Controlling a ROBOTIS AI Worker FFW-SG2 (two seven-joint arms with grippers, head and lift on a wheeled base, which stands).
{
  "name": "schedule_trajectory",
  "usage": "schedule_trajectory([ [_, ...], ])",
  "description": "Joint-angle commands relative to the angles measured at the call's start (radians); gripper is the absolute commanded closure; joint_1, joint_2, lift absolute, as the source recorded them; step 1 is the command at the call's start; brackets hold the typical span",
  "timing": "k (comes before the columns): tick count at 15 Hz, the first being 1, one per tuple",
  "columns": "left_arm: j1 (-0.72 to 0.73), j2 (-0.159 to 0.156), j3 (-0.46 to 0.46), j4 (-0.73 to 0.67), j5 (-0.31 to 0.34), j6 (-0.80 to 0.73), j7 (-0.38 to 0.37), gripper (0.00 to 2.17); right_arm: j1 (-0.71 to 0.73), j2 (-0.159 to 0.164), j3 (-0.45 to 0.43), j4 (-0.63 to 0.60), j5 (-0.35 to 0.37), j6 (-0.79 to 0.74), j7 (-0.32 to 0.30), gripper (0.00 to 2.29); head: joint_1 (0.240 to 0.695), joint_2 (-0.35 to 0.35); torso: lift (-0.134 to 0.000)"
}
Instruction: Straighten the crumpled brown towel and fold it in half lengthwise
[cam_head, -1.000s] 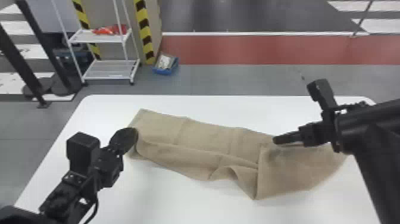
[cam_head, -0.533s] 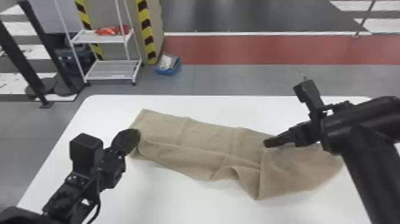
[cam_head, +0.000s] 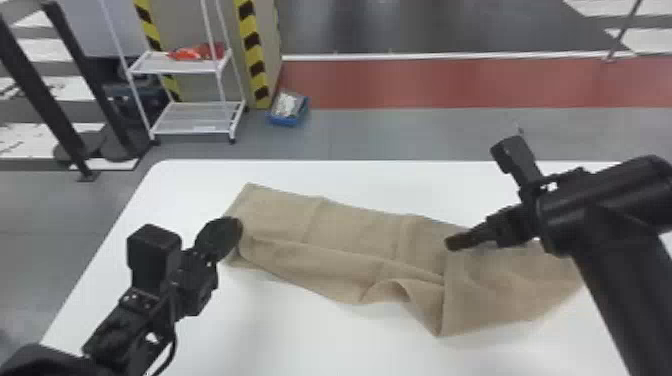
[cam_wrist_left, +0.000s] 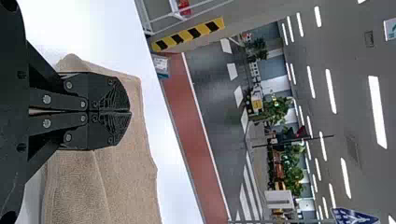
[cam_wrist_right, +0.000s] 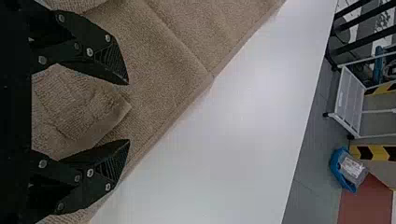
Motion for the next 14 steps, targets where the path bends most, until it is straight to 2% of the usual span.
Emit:
schedule_trajectory([
  [1,-0.002,0.0,0.0,0.005,0.0,0.0,-0.001,1.42,-0.001,0.0,0.001,0.001,0.007,0.006,0.005,0.53,0.695,0.063,-0.124],
  [7,-0.002,-0.001,-0.002,0.005,0.0,0.0,-0.001,1.42,-0.006,-0.005,0.015,0.012,0.03,0.015,0.022,0.6,0.695,0.061,-0.124],
  [9,-0.002,-0.001,-0.005,0.005,0.0,0.003,0.001,1.42,-0.01,-0.005,0.02,0.012,0.036,0.025,0.034,0.74,0.695,0.06,-0.124],
  [14,0.001,0.0,-0.008,-0.004,-0.003,0.003,0.001,1.42,-0.006,-0.005,0.026,0.004,0.042,0.058,0.04,0.7,0.695,0.057,-0.124],
])
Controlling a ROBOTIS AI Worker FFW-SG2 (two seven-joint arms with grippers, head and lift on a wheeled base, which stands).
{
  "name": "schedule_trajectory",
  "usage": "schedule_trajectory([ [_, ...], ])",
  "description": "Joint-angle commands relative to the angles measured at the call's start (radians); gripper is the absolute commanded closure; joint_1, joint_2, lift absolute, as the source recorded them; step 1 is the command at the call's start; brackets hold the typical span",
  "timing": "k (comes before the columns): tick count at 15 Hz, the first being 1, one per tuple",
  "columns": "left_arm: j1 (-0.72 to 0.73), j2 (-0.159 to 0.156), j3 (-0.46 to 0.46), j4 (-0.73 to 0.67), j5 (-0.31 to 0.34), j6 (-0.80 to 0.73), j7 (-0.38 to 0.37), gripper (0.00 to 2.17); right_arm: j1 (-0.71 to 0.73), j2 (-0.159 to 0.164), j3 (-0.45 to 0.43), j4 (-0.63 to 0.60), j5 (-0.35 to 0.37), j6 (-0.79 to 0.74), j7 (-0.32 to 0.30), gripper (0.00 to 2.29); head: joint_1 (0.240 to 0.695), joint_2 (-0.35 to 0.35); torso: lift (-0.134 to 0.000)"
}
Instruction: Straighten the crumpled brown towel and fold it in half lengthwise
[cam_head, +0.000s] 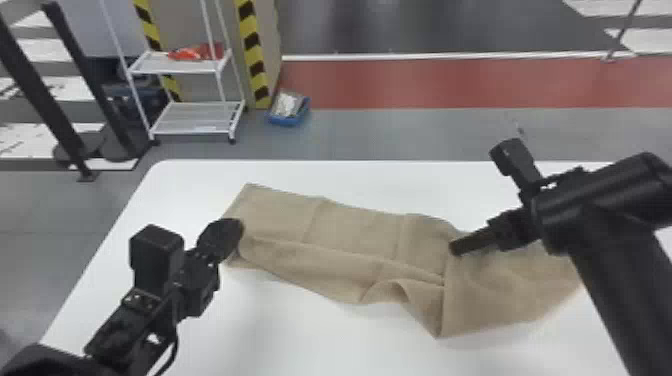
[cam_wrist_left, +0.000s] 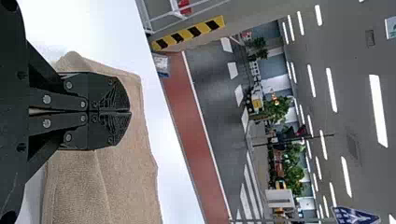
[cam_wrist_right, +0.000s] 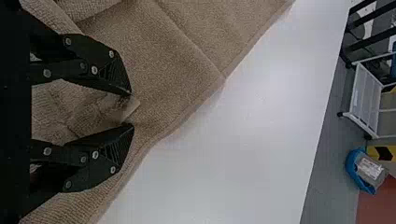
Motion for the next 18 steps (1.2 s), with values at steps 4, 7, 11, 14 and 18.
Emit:
schedule_trajectory([
  [4,0.006,0.0,0.0,-0.006,-0.002,0.0,0.0,1.42,0.005,0.0,0.003,-0.03,0.016,0.038,-0.001,0.49,0.695,0.056,-0.124],
  [7,0.007,0.002,0.0,-0.006,-0.002,0.0,0.0,1.42,0.015,-0.005,0.003,-0.101,0.007,0.068,0.014,0.49,0.695,0.054,-0.124],
  [11,0.009,0.0,0.0,-0.006,-0.005,0.0,0.0,1.42,0.02,-0.006,0.008,-0.124,0.014,0.145,0.066,0.51,0.695,0.065,-0.124],
  [14,0.01,0.0,0.0,-0.004,-0.008,0.0,0.0,1.42,0.052,-0.008,0.018,-0.149,0.024,0.173,0.105,0.59,0.695,0.07,-0.124],
  [18,0.01,-0.001,-0.002,-0.004,-0.008,0.0,0.0,1.42,0.055,-0.014,0.018,-0.149,0.024,0.191,0.117,0.59,0.695,0.078,-0.124],
])
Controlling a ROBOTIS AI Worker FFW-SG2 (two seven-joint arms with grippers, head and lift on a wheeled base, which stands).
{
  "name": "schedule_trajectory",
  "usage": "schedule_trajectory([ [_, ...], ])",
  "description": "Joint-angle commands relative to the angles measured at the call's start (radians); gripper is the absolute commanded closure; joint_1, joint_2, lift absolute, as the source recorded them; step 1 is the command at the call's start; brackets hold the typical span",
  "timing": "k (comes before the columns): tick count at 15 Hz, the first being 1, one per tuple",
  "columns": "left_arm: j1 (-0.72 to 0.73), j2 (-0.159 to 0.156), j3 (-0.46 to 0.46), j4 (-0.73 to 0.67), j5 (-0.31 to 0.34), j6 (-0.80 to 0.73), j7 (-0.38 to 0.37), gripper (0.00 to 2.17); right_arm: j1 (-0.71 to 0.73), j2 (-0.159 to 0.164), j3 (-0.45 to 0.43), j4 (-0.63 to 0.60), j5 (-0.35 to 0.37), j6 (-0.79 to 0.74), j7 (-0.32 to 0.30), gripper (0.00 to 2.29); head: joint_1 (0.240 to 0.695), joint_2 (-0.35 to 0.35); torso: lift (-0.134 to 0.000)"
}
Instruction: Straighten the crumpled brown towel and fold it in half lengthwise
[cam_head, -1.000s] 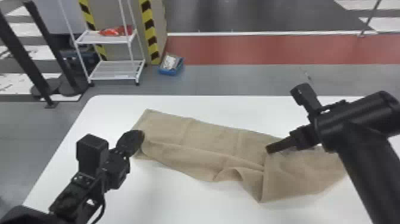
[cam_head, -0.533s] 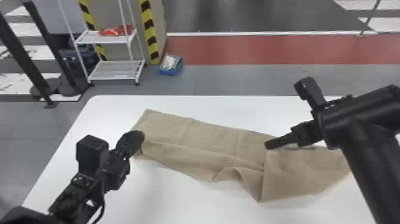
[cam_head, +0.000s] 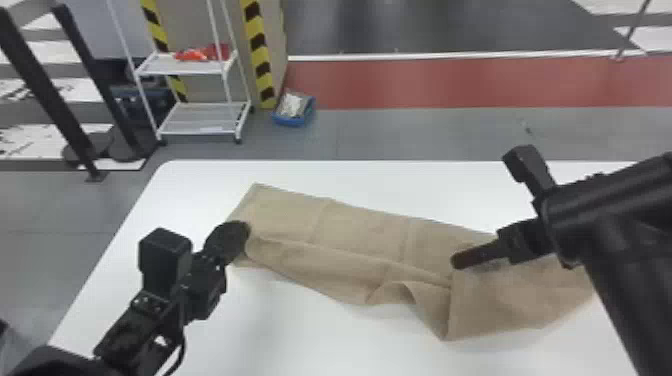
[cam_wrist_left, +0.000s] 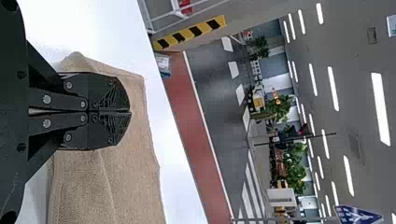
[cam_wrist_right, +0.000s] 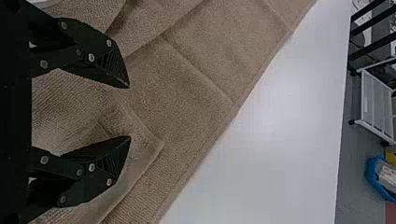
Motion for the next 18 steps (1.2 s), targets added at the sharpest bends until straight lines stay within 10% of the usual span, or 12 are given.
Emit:
schedule_trajectory([
  [1,0.0,-0.001,-0.001,-0.001,0.0,0.0,-0.001,1.42,0.001,-0.004,-0.001,-0.002,0.0,0.003,0.006,0.59,0.695,0.077,-0.124],
  [18,0.008,-0.002,-0.003,-0.005,-0.014,0.0,-0.001,1.42,-0.02,-0.021,0.001,0.05,0.011,-0.018,0.007,1.01,0.695,0.057,-0.124],
])
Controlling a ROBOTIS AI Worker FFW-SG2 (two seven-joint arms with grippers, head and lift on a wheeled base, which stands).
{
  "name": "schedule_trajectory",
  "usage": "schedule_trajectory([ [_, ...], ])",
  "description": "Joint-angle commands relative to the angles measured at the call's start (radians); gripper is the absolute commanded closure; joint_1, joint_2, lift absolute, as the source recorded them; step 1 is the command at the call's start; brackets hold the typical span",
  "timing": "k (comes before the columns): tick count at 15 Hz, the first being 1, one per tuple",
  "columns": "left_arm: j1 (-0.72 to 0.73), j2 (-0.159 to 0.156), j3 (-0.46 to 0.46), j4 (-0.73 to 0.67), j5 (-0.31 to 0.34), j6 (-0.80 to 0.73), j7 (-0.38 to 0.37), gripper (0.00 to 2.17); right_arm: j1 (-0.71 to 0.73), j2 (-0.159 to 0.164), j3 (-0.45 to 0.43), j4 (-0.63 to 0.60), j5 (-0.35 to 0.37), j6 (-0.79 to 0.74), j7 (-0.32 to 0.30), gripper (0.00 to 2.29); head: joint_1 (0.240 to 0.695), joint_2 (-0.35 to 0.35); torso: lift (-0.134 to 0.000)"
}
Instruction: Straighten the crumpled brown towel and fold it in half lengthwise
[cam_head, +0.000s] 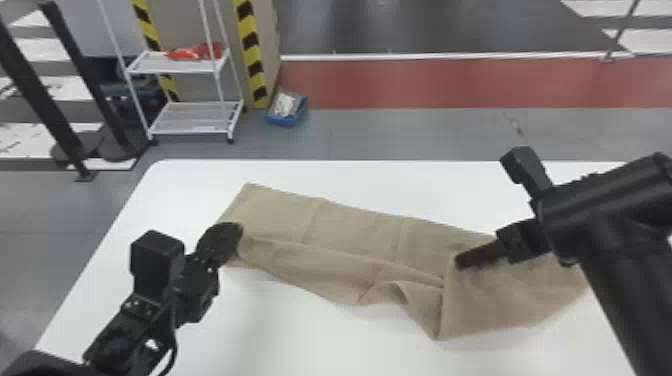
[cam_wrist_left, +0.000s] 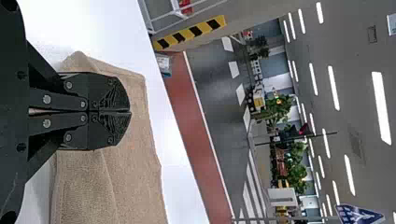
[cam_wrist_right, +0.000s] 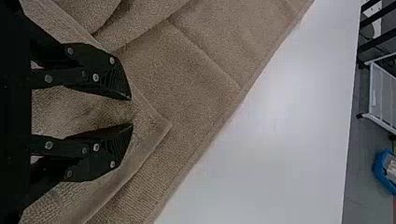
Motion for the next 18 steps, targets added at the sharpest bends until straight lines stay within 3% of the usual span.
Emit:
schedule_trajectory([
  [1,0.001,0.001,-0.001,0.0,-0.002,0.0,0.0,1.42,-0.007,0.0,-0.003,0.017,-0.001,0.0,0.0,1.13,0.695,0.057,-0.124],
  [5,0.001,0.001,-0.005,0.0,-0.002,0.006,0.0,1.42,-0.007,-0.002,-0.012,0.017,-0.004,0.003,0.005,1.29,0.695,0.052,-0.124],
  [8,0.001,0.001,-0.007,-0.003,-0.005,0.015,0.0,1.42,0.001,-0.002,-0.035,0.004,-0.019,-0.003,0.003,1.3,0.695,0.048,-0.124],
  [13,0.009,0.003,-0.002,-0.032,-0.006,0.021,0.003,1.42,0.062,0.001,-0.216,-0.166,-0.118,-0.061,-0.032,1.3,0.695,0.039,-0.124],
  [18,0.052,0.003,0.027,-0.199,0.021,0.212,0.02,1.42,0.171,0.004,-0.385,-0.303,-0.234,-0.166,-0.069,1.3,0.695,-0.003,-0.124],
])
